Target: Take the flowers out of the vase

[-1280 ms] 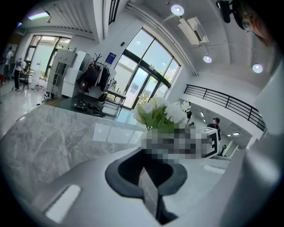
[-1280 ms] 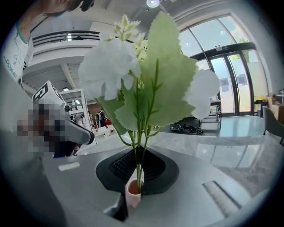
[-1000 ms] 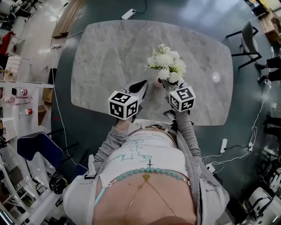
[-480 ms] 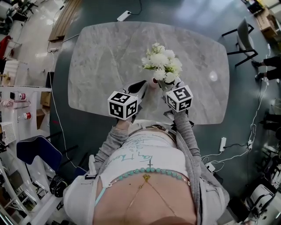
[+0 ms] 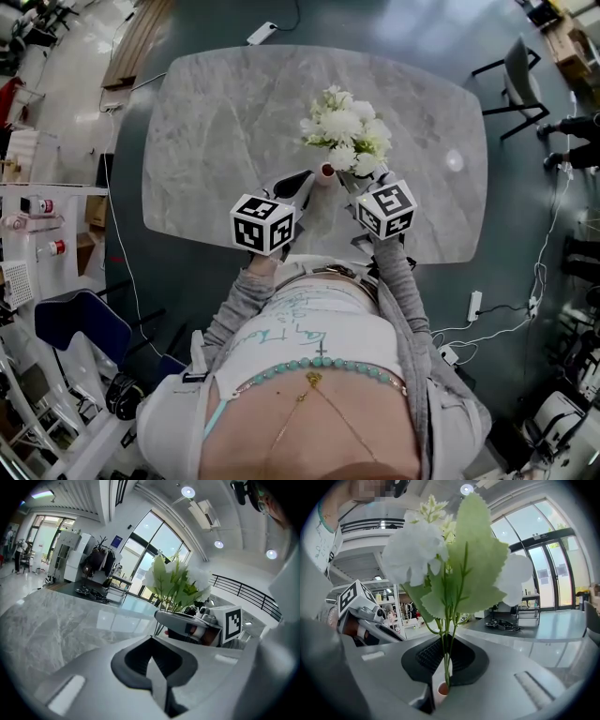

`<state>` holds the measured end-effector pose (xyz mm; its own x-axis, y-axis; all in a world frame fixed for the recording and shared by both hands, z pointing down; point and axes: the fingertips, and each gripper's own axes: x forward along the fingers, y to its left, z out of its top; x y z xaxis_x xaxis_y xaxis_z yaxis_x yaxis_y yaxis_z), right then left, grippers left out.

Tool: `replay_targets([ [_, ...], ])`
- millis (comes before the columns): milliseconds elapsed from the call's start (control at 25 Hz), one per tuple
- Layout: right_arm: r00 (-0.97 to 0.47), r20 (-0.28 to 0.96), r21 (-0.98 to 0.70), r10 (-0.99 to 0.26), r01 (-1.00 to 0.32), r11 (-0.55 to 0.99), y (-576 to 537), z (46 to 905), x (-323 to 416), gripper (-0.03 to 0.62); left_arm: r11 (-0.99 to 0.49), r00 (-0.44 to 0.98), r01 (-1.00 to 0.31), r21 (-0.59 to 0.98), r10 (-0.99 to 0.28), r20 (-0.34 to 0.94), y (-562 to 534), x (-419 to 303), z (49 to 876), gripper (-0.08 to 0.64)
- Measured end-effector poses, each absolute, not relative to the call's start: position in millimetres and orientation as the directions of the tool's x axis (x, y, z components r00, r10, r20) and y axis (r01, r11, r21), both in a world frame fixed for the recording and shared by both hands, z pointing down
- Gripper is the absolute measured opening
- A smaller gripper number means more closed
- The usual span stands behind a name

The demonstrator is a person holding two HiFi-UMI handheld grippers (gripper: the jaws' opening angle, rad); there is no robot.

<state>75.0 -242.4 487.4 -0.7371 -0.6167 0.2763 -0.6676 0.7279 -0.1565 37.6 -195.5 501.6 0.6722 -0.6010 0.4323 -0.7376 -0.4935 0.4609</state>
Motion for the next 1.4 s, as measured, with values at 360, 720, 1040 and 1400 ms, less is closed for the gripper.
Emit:
replay_targets([
  [360, -0.778, 0.196, -0.185, -0.596, -0.627, 0.757, -240, 456, 60, 0.038, -0.487, 0.671, -0.738, 0.467, -0.602, 0.433, -192, 30, 504, 0.000],
  [720, -0.800, 0.160, -0.184, -0.578, -0.600, 0.779, -233, 434, 62, 0.038, -0.492, 0.677, -0.734, 0.469, -0.590, 0.440, -186, 38, 511, 0.000],
  [1040, -0.811, 0.128, -0.175, -0.571, -0.586, 0.792, -232, 415, 72, 0.037, -0.490, 0.674, -0.736, 0.467, -0.593, 0.439, -183, 50, 511, 0.000],
  [1400, -0.816, 0.098, -0.178, -0.569, -0.577, 0.797, -227, 395, 80, 0.037, -0.480, 0.664, -0.744, 0.465, -0.603, 0.441, -176, 53, 510, 0.000],
])
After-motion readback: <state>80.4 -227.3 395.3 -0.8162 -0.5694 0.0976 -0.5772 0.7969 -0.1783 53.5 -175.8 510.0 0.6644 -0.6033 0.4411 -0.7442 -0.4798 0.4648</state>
